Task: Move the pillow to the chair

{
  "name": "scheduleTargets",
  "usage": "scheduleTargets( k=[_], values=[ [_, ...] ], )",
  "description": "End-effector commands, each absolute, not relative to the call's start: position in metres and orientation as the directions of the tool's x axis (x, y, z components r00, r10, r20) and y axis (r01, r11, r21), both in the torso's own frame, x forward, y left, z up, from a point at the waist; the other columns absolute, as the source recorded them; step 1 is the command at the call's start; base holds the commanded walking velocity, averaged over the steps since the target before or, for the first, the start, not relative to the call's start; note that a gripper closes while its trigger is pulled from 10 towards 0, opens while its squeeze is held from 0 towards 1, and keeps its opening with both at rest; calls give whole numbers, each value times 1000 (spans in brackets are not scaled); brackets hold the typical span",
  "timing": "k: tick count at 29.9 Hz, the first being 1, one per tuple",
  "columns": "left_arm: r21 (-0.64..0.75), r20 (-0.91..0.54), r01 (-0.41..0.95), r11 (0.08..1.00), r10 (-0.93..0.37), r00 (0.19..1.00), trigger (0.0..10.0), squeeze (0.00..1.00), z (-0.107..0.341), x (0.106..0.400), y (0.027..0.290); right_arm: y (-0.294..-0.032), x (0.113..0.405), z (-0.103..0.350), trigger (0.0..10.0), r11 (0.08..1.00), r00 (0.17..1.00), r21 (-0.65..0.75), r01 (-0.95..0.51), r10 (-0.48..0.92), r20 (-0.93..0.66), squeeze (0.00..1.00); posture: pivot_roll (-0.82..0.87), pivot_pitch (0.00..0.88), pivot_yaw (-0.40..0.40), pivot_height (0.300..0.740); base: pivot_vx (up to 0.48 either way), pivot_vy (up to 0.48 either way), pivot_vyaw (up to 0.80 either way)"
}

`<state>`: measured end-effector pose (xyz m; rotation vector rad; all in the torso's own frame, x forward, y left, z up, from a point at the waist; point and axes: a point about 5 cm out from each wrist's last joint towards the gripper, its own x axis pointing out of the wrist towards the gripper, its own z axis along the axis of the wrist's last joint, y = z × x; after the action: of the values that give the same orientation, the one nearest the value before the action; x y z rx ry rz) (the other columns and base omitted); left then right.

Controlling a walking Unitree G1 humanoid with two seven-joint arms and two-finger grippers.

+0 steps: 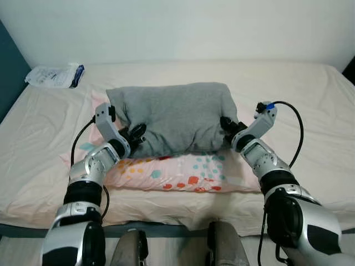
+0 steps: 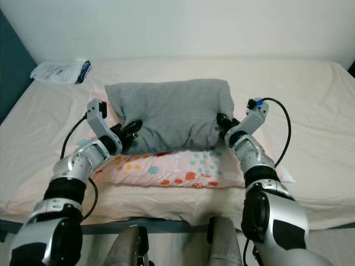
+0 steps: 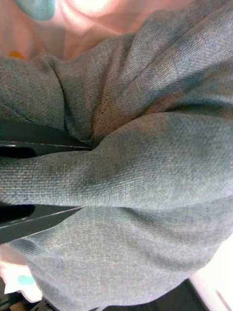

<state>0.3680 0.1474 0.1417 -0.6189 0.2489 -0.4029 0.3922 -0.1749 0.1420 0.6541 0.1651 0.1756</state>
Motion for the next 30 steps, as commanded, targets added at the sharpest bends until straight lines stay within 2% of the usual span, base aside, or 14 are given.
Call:
scheduleTargets(
  k=[1, 4, 7, 8, 9, 11, 12, 13, 14, 15, 16, 19, 21, 30],
  values=[
    [-602, -95, 341, 722, -489, 867, 0, 0, 147, 365, 127, -151, 393, 143, 0, 801, 960, 575, -167, 266, -91, 0, 2, 114, 16, 606, 0, 0, 0],
    [-591, -76, 345, 729, -477, 876, 0, 0, 153, 365, 128, -151, 395, 150, 0, 823, 967, 541, -174, 247, -64, 0, 2, 114, 16, 606, 0, 0, 0],
    [-514, 19, 429, 743, -490, 871, 0, 0, 185, 360, 127, -142, 392, 197, 0, 893, 963, 364, -264, 222, 153, 0, -1, 101, 16, 606, 0, 0, 0],
    [-514, 19, 429, 743, -490, 871, 0, 0, 185, 360, 127, -142, 392, 197, 0, 893, 963, 364, -264, 222, 153, 0, -1, 101, 16, 606, 0, 0, 0],
    [-469, 62, 456, 757, -487, 871, 0, 0, 198, 357, 126, -137, 386, 213, 0, 917, 948, 273, -290, 235, 216, 0, -4, 98, 14, 606, 0, 0, 0],
    [-469, 62, 456, 757, -487, 871, 0, 0, 198, 357, 126, -137, 386, 213, 0, 917, 948, 273, -290, 235, 216, 0, -4, 98, 14, 606, 0, 0, 0],
    [-410, 96, 461, 787, -466, 880, 0, 0, 209, 354, 125, -133, 380, 222, 0, 936, 937, 190, -295, 245, 251, 0, -2, 98, 9, 606, 0, 0, 0],
    [-309, 119, 399, 863, -381, 917, 275, 0, 213, 353, 128, -129, 375, 224, 7412, 962, 936, 50, -270, 250, 247, 0, 6, 95, 4, 606, 0, 0, 0],
    [-309, 119, 399, 863, -381, 917, 275, 0, 213, 353, 128, -129, 375, 224, 7412, 962, 936, 50, -270, 250, 247, 0, 6, 95, 4, 606, 0, 0, 0],
    [-241, 140, 345, 907, -319, 937, 275, 0, 216, 351, 130, -126, 371, 224, 7412, 968, 938, -41, -247, 249, 240, 0, 8, 94, 2, 606, 0, 0, 0],
    [-207, 160, 261, 943, -230, 960, 10000, 0, 215, 350, 136, -123, 368, 221, 10000, 969, 941, -59, -241, 248, 230, 0, 4, 94, 0, 606, 0, 0, 0],
    [-110, 207, 183, 977, -158, 966, 10000, 0, 217, 347, 142, -122, 364, 219, 10000, 967, 939, -92, -236, 251, 234, 0, 2, 95, -6, 606, 0, 0, 0],
    [50, 269, 132, 990, -141, 953, 10000, 0, 220, 342, 144, -122, 359, 219, 10000, 967, 936, -115, -227, 250, 249, 0, 2, 94, -9, 606, 0, 0, 0],
    [51, 249, 116, 992, -125, 960, 10000, 0, 217, 335, 140, -134, 351, 207, 10000, 979, 965, -167, -116, 151, 213, 0, 2, 91, 3, 606, 0, 0, 0]
  ],
)
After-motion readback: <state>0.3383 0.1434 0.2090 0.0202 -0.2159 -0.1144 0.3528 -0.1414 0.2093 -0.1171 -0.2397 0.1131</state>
